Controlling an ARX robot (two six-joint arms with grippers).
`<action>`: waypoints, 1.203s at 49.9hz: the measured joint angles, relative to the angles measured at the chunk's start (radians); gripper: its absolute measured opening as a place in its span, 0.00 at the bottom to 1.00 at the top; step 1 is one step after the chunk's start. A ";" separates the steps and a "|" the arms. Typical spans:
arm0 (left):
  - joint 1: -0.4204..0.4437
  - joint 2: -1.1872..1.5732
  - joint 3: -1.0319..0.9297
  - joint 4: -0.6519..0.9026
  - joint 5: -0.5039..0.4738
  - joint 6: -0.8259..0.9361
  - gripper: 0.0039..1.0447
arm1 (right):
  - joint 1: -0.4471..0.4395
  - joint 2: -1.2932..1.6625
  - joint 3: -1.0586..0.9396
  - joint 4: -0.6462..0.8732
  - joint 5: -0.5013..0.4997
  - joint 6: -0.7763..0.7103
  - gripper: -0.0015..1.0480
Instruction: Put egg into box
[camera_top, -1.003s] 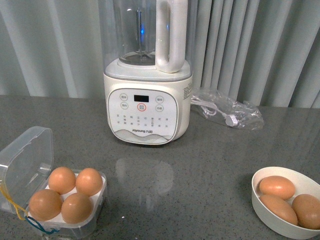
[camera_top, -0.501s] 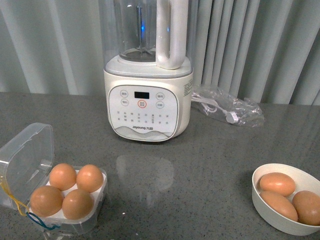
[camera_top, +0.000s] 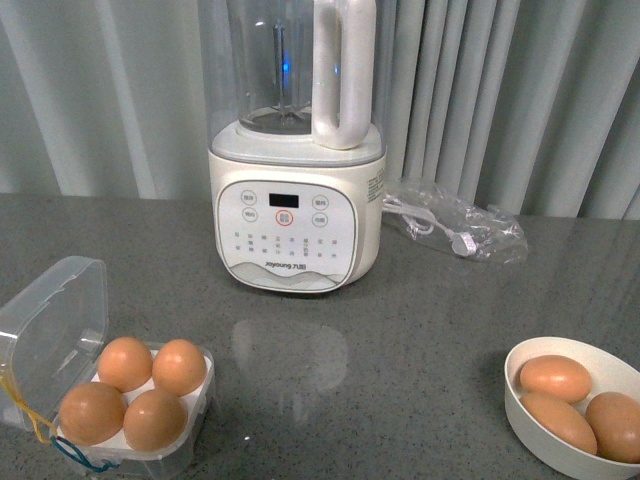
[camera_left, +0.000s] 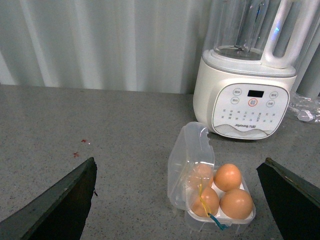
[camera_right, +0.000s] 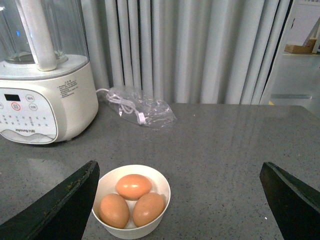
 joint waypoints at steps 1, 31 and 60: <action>0.000 0.000 0.000 0.000 0.000 0.000 0.94 | 0.000 0.000 0.000 0.000 0.000 0.000 0.93; 0.190 0.997 0.385 0.510 0.208 -0.089 0.94 | 0.000 0.000 0.000 0.000 0.000 0.000 0.93; 0.301 1.455 0.473 0.749 0.130 0.335 0.94 | 0.000 0.000 0.000 0.000 0.000 0.000 0.93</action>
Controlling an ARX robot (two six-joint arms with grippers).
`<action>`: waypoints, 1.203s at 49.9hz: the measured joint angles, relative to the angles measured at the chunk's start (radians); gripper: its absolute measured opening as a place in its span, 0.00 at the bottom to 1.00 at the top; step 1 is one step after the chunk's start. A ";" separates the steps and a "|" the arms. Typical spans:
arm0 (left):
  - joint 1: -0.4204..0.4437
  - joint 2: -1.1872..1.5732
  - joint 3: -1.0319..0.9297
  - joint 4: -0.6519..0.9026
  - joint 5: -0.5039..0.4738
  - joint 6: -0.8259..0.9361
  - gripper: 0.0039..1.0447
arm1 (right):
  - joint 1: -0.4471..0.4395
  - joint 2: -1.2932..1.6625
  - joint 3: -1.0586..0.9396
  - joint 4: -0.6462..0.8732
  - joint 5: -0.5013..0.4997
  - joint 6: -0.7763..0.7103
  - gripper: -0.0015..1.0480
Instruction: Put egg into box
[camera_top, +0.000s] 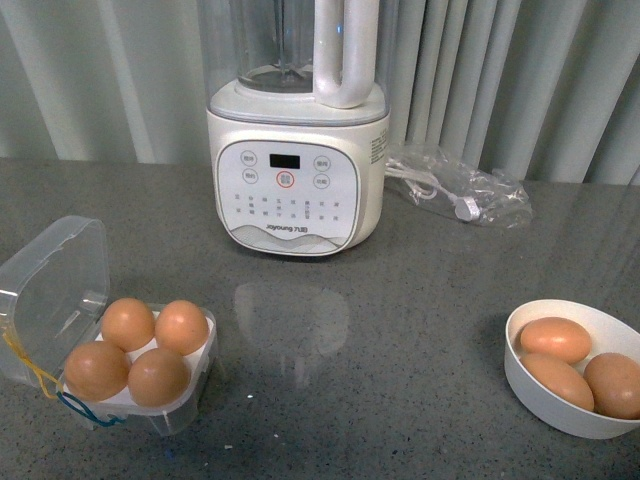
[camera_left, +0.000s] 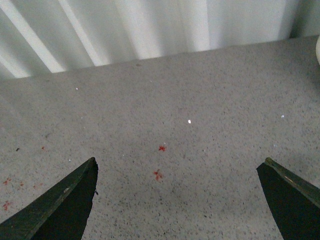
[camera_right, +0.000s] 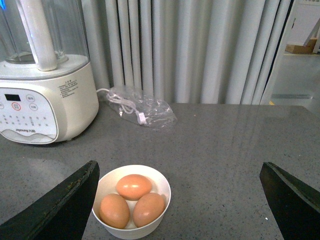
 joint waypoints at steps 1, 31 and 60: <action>-0.002 0.003 -0.002 -0.004 -0.001 0.003 0.94 | 0.000 0.000 0.000 0.000 0.000 0.000 0.93; -0.198 -0.061 -0.108 -0.146 0.068 0.033 0.94 | 0.000 0.000 0.000 0.000 0.000 0.000 0.93; -0.087 -0.167 -0.004 -0.394 0.109 -0.435 0.94 | 0.000 0.000 0.000 0.000 0.000 0.000 0.93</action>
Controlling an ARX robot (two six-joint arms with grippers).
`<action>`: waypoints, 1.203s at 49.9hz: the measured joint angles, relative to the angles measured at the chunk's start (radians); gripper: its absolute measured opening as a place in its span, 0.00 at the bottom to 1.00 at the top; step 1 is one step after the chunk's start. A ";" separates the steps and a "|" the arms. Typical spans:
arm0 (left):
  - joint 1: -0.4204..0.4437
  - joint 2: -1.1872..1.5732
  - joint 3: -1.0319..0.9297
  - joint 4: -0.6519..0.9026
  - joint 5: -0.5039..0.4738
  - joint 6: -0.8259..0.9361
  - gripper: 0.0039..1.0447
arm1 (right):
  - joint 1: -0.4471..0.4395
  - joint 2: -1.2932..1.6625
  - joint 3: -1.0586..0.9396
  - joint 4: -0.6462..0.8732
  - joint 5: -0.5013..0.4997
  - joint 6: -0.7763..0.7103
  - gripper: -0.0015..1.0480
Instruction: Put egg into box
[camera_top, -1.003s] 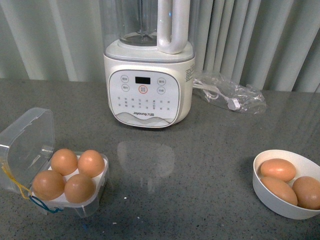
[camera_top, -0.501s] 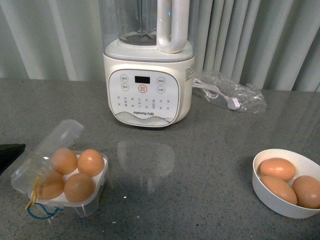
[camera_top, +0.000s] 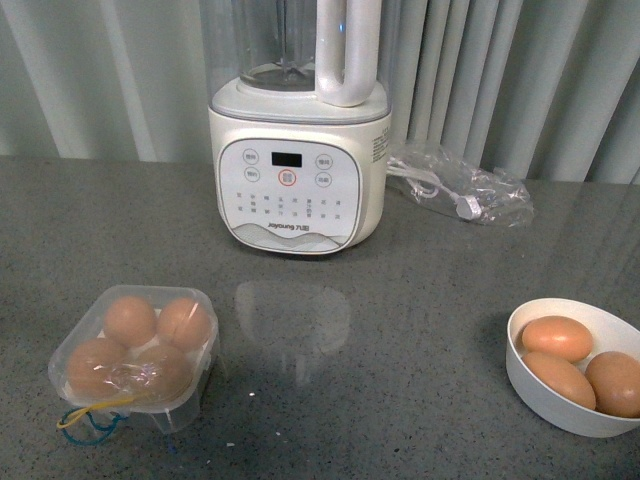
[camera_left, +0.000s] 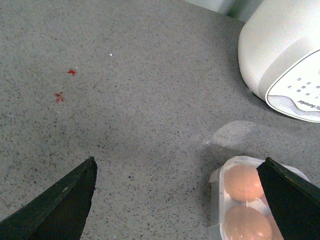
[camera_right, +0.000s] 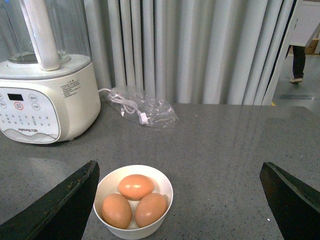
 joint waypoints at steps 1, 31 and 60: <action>0.000 0.000 0.000 -0.002 0.001 -0.005 0.94 | 0.000 0.000 0.000 0.000 0.000 0.000 0.93; -0.123 -0.215 -0.397 0.622 -0.157 0.097 0.03 | 0.000 0.000 0.000 0.000 0.000 0.000 0.93; -0.211 -0.659 -0.468 0.261 -0.238 0.099 0.03 | 0.000 0.000 0.000 0.000 0.000 0.000 0.93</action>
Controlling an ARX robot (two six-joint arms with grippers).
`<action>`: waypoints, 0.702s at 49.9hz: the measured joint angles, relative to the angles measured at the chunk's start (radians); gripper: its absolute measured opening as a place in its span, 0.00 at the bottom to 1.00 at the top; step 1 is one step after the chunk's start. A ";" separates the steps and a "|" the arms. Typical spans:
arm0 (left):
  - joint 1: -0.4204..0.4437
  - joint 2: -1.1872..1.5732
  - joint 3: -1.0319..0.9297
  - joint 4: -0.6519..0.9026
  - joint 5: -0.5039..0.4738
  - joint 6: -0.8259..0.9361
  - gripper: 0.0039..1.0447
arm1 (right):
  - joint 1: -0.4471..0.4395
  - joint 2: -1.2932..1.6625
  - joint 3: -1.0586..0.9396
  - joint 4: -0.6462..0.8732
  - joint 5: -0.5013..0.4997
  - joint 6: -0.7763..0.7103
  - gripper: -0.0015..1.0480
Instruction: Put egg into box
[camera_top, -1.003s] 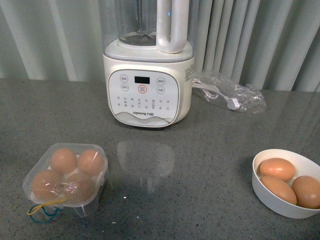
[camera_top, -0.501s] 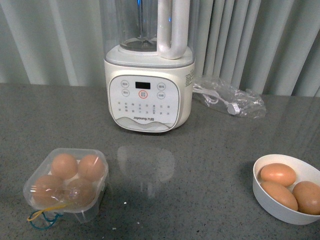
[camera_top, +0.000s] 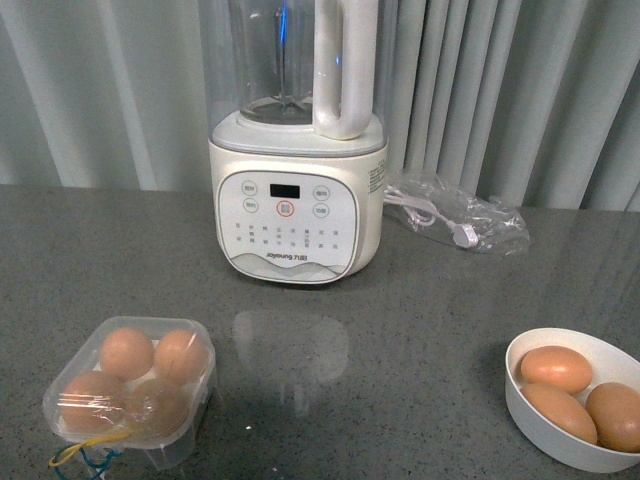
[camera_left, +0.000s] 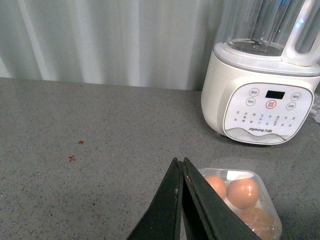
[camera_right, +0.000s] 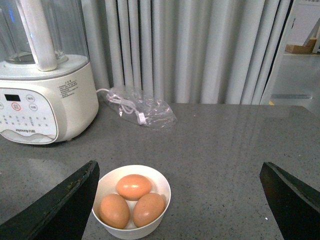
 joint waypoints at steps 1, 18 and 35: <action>0.000 -0.006 0.000 -0.006 0.000 0.000 0.03 | 0.000 0.000 0.000 0.000 0.000 0.000 0.93; 0.000 -0.227 -0.001 -0.211 -0.001 0.000 0.03 | 0.000 0.000 0.000 0.000 0.000 0.000 0.93; 0.000 -0.367 -0.001 -0.349 -0.001 0.000 0.03 | 0.000 0.000 0.000 0.000 0.000 0.000 0.93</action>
